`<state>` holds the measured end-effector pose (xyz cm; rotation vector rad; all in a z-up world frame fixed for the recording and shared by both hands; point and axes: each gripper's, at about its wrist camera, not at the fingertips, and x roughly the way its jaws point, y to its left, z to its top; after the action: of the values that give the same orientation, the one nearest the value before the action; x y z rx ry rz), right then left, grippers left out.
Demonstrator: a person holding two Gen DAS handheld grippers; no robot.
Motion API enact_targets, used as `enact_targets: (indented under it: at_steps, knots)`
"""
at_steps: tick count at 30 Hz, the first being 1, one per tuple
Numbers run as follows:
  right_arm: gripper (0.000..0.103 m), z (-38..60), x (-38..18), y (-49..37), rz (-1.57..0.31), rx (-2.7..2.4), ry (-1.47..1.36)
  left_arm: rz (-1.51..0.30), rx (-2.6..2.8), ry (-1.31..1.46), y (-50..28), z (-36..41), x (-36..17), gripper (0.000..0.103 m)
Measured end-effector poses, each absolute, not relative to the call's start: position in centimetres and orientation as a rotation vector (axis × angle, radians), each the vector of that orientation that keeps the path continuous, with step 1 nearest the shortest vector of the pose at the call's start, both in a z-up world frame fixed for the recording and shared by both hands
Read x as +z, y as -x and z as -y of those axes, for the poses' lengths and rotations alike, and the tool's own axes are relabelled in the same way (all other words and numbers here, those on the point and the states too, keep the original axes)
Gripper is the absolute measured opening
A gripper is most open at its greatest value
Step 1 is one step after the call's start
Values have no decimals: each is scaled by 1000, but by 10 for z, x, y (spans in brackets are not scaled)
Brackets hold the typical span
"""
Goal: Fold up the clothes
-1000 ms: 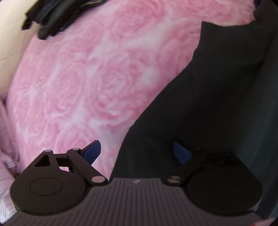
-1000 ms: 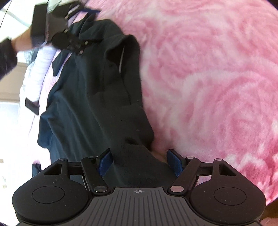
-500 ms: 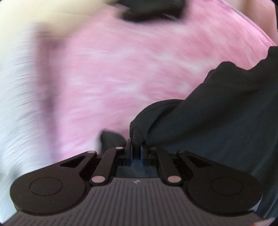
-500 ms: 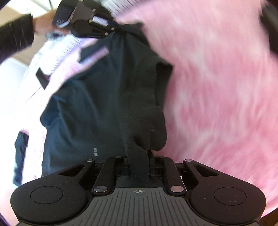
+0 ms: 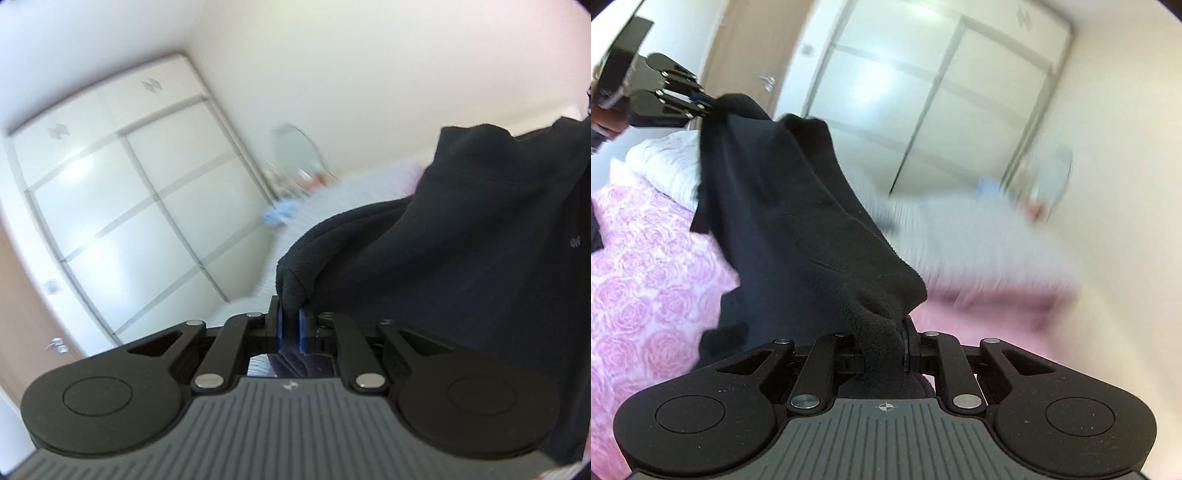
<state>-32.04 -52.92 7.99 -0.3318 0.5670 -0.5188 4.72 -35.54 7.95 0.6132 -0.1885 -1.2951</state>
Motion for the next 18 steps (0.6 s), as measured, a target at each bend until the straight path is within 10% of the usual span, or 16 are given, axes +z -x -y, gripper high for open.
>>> enact_targets:
  at_steps: [12,18]
  knots:
    - [14,359,237,360,-330,-681,768,326,-1202,-387,-23,195,221,8]
    - [14,423,217,287,-459,-545,797,158,-1153,-508,-47,266,179,8]
